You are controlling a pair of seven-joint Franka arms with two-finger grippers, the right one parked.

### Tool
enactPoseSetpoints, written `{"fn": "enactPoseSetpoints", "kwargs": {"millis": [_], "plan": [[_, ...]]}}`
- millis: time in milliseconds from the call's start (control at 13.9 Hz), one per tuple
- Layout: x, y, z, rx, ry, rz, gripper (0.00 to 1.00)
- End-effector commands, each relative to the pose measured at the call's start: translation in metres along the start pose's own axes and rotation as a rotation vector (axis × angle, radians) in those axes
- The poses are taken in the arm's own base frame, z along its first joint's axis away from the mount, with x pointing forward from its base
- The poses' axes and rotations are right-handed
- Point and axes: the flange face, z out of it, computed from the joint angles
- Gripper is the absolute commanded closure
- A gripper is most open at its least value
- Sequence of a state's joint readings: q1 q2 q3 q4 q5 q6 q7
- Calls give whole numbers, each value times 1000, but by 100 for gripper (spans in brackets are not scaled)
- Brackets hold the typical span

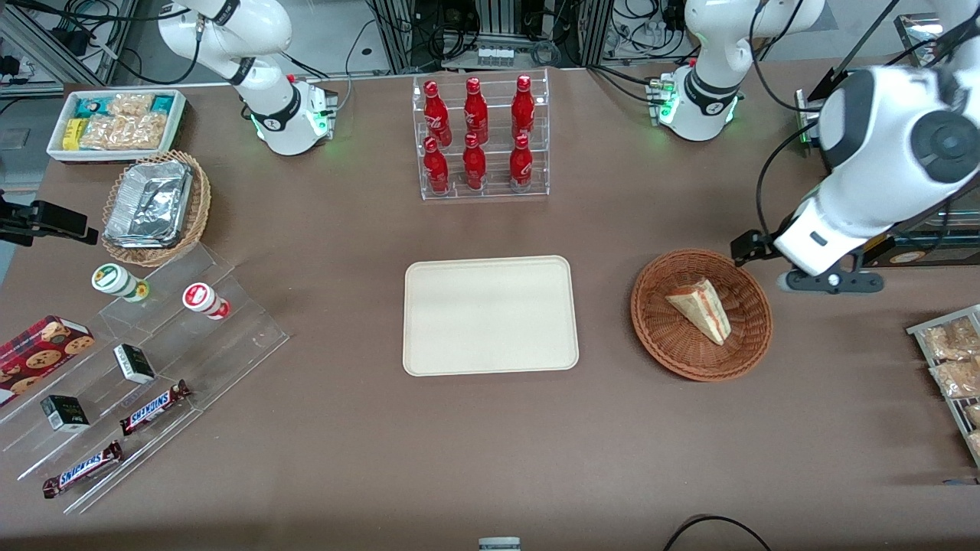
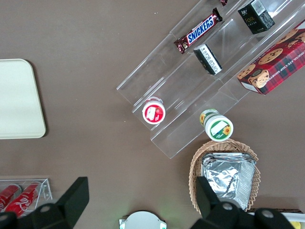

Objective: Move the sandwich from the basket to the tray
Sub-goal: 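Move the left gripper over the wrapped sandwich in the wicker basket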

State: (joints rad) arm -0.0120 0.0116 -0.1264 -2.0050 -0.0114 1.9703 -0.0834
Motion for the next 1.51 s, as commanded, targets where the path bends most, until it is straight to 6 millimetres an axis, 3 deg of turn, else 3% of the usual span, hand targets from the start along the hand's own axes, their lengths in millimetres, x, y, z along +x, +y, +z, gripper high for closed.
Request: {"fn": "enactPoseSetpoints", "kwargs": {"millis": [0, 144, 720, 936, 1224, 1440], "plan": [[-20, -5, 30, 0, 64, -56, 0], [-26, -5, 53, -8, 84, -185, 0], [-13, 4, 102, -81, 124, -914, 0], [-12, 6, 121, -74, 94, -1007, 0], [-11, 13, 150, -49, 43, -1006, 0], [-9, 15, 161, -50, 37, -1009, 0]]}}
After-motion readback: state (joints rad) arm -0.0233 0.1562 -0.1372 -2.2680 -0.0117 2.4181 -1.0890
